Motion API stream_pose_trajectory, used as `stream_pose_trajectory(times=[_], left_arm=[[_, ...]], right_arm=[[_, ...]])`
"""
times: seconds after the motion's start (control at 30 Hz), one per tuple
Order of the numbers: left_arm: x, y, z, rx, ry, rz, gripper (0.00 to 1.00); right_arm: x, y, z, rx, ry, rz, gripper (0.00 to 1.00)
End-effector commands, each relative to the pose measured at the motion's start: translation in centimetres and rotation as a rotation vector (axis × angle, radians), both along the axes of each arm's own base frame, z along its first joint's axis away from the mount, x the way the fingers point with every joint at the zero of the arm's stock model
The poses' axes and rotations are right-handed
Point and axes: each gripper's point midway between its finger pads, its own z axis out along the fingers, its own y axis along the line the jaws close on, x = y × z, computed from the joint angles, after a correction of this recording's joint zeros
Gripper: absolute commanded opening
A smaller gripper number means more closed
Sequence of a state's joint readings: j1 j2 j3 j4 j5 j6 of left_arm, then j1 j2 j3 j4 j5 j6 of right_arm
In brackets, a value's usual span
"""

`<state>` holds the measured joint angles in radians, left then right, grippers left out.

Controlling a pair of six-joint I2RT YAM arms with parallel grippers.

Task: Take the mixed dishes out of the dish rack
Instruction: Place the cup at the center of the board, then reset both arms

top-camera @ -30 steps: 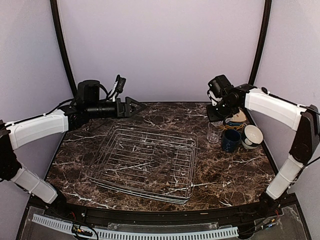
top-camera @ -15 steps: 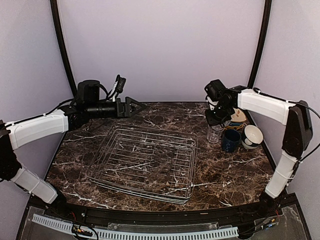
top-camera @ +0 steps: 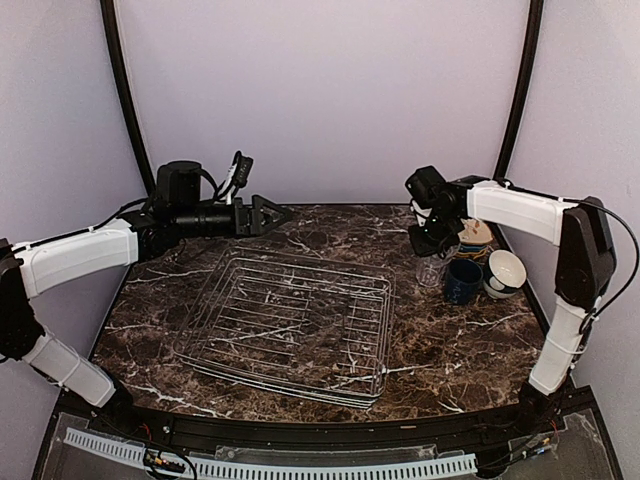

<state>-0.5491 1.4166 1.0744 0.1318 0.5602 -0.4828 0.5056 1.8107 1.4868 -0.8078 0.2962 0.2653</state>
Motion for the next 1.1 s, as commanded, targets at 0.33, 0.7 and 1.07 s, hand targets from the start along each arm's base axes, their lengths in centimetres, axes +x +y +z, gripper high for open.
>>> stream_pose_trajectory(times=[0.33, 0.7, 1.07], left_arm=[[0.4, 1.3, 1.5, 0.059, -0.087, 0.056, 0.99], [0.2, 7.7, 7.7, 0.197, -0.305, 0.335, 0.99], [-4.4, 17.1, 15.8, 0.226, -0.554, 0.673, 0.99]], right_arm=[[0.2, 0.0, 4.3, 0.063, -0.092, 0.011, 0.56], [-3.8, -1.0, 13.3, 0.184, -0.327, 0.121, 0.84], [-11.4, -3.8, 26.8, 0.374, -0.761, 0.224, 0.99]])
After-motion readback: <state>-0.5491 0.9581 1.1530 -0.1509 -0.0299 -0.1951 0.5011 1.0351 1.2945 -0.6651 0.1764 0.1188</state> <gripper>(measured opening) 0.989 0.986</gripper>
